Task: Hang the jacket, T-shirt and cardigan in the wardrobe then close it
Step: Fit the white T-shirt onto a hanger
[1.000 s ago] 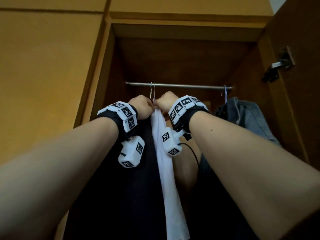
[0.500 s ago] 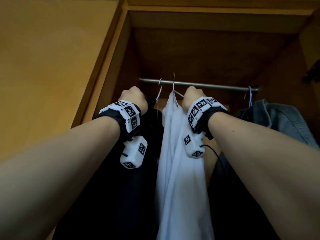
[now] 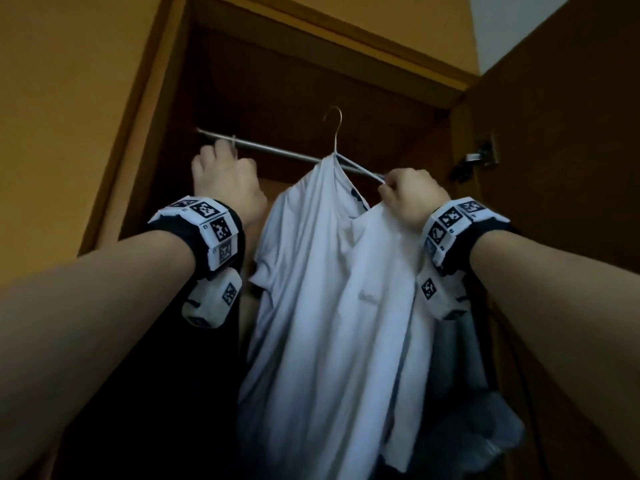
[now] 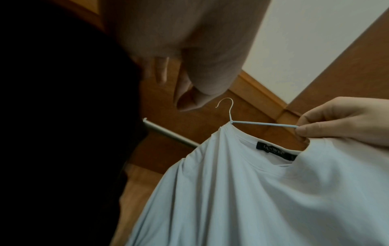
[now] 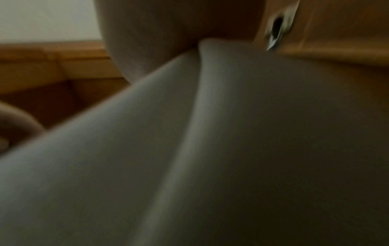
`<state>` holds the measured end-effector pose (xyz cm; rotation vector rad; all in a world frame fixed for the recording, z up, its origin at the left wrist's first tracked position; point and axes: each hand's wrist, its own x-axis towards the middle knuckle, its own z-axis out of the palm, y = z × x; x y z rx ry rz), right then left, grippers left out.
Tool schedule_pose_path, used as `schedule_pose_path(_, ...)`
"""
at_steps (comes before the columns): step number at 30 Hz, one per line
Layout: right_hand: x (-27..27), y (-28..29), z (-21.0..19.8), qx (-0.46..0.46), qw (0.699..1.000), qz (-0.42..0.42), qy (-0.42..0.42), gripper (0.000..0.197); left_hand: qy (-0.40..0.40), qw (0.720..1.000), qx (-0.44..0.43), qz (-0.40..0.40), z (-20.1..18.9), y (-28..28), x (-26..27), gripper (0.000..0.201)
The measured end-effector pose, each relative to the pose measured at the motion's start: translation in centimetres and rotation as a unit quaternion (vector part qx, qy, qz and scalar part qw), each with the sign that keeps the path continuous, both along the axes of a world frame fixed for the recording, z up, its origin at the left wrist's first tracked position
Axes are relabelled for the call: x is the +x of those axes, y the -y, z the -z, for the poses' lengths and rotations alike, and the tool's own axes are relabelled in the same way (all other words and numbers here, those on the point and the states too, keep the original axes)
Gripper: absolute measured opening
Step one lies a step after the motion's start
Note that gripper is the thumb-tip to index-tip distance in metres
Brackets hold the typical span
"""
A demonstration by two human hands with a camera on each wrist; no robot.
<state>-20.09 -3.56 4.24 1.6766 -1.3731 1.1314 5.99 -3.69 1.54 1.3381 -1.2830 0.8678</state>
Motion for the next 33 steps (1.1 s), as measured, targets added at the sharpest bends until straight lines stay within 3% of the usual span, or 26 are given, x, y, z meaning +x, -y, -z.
schedule_pose_path(2, -1.5, -3.1, 1.3, 0.008, 0.997, 0.077, -0.028, 0.029, 0.032, 0.994, 0.014, 0.103, 0.2, -0.7, -1.4, 0.039)
schedule_pose_path(5, -3.1, -8.0, 2.3, 0.045, 0.987, 0.15, -0.044, 0.025, 0.016, 0.964, 0.082, 0.252, 1.2, -1.6, -3.9, 0.043)
schedule_pose_path(8, -3.7, -12.0, 3.8, 0.04, 0.98, 0.184, -0.066, 0.021, -0.007, 0.927, 0.134, 0.35, 3.6, -2.7, -5.7, 0.062)
schedule_pose_path(10, -3.6, -13.7, 4.8, 0.017, 0.981, 0.177, -0.073, 0.022, -0.018, 0.907, 0.152, 0.391, 5.1, -3.4, -6.1, 0.079)
schedule_pose_path(12, -3.4, -15.0, 5.5, 0.011, 0.991, 0.128, -0.029, 0.021, -0.03, 0.885, 0.154, 0.438, 6.3, -4.5, -5.9, 0.091)
schedule_pose_path(15, -2.6, -16.1, 6.0, -0.013, 0.998, 0.063, 0.016, 0.017, -0.066, 0.843, 0.077, 0.529, 6.8, -7.4, -4.7, 0.063)
schedule_pose_path(17, -1.1, -16.7, 6.5, -0.027, 0.999, 0.027, 0.005, 0.016, -0.074, 0.845, 0.014, 0.53, 6.7, -9.7, -3.4, 0.054)
schedule_pose_path(19, 0.5, -17.2, 7.1, -0.034, 0.999, -0.019, 0.008, 0.017, -0.084, 0.858, -0.023, 0.507, 6.9, -11.4, -2.0, 0.059)
schedule_pose_path(22, 2.5, -18.0, 8.1, -0.011, 0.997, -0.069, 0.034, 0.018, -0.112, 0.869, 0.0, 0.482, 7.6, -12.7, -0.2, 0.062)
schedule_pose_path(26, 2.2, -20.0, 9.6, -0.041, 0.994, -0.092, 0.041, 0.018, -0.138, 0.882, -0.006, 0.45, 9.0, -15.0, -0.7, 0.038)
schedule_pose_path(29, -0.3, -22.4, 9.5, -0.092, 0.979, -0.153, 0.093, 0.02, -0.112, 0.897, -0.064, 0.423, 8.0, -18.9, -2.8, 0.036)
schedule_pose_path(31, -1.4, -23.4, 9.3, -0.11, 0.965, -0.2, 0.131, 0.019, -0.08, 0.917, -0.125, 0.371, 6.7, -21.3, -3.9, 0.037)
schedule_pose_path(33, -1.3, -23.2, 9.6, -0.092, 0.96, -0.214, 0.157, 0.019, -0.063, 0.942, -0.131, 0.304, 6.1, -22.3, -4.5, 0.037)
